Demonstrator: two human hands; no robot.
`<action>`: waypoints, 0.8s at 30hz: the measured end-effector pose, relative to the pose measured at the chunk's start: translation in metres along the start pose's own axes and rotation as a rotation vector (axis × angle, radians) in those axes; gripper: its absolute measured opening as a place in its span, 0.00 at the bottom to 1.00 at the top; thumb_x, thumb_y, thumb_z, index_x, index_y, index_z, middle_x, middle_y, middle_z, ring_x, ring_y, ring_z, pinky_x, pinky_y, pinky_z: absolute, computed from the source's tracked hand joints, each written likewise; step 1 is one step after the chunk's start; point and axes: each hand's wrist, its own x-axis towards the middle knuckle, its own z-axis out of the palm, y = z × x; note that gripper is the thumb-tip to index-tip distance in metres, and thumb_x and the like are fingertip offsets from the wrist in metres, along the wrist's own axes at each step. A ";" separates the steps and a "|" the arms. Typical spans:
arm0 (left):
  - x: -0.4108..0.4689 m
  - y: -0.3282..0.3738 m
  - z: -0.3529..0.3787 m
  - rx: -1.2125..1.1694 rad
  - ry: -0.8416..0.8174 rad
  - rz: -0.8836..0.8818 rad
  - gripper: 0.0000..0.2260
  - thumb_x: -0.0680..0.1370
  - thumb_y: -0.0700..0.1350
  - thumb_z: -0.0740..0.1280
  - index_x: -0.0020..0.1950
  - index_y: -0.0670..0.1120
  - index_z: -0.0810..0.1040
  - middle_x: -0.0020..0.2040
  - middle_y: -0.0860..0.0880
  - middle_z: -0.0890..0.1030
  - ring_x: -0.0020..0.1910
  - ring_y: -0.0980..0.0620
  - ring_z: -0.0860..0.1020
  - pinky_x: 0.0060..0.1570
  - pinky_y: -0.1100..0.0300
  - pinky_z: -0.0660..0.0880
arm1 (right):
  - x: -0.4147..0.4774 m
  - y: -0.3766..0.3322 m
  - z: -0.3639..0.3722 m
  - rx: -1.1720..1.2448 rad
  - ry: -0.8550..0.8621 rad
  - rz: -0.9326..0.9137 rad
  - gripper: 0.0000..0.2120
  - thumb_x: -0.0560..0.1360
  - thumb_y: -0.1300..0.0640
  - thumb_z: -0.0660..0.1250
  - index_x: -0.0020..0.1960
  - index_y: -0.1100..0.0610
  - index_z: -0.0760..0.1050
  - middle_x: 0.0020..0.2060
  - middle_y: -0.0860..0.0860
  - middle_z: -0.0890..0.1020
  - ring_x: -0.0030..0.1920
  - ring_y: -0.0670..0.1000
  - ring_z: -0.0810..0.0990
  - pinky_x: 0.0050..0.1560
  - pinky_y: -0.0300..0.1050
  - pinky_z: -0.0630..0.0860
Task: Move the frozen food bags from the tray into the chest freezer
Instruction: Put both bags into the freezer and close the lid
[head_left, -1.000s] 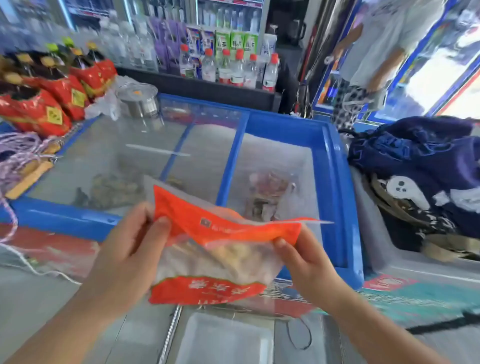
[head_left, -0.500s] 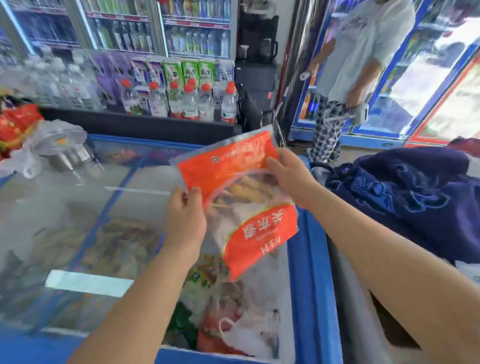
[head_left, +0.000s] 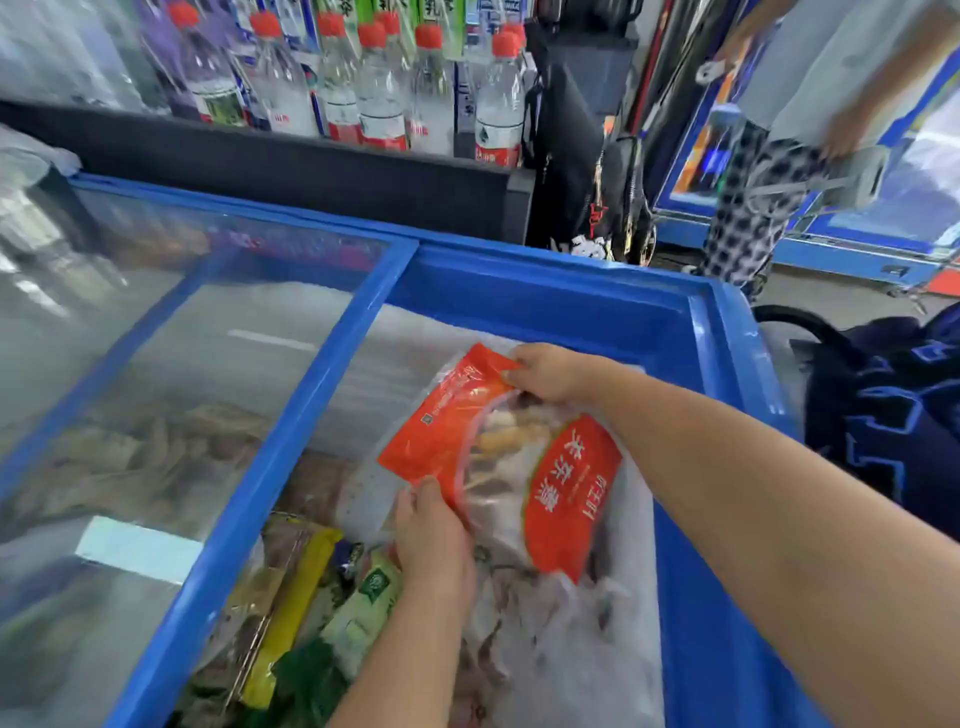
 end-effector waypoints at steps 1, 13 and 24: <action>0.008 -0.014 0.002 -0.051 0.021 -0.053 0.08 0.78 0.40 0.60 0.44 0.48 0.78 0.43 0.43 0.80 0.41 0.47 0.79 0.42 0.51 0.76 | 0.010 0.007 0.004 -0.105 -0.022 -0.015 0.11 0.80 0.49 0.61 0.51 0.57 0.75 0.42 0.48 0.81 0.44 0.52 0.79 0.44 0.45 0.72; 0.026 -0.102 -0.003 -0.206 0.002 -0.489 0.15 0.82 0.47 0.60 0.64 0.41 0.76 0.52 0.39 0.83 0.47 0.42 0.82 0.47 0.50 0.79 | 0.053 0.055 0.073 -0.411 -0.089 -0.021 0.15 0.77 0.44 0.65 0.51 0.57 0.76 0.55 0.58 0.80 0.56 0.59 0.78 0.52 0.46 0.70; -0.009 -0.034 -0.029 0.127 -0.214 -0.459 0.04 0.78 0.41 0.64 0.48 0.44 0.79 0.32 0.48 0.85 0.31 0.52 0.84 0.32 0.60 0.78 | -0.009 -0.013 0.036 -0.508 -0.048 0.252 0.21 0.82 0.49 0.55 0.68 0.60 0.74 0.68 0.58 0.75 0.67 0.60 0.74 0.66 0.51 0.71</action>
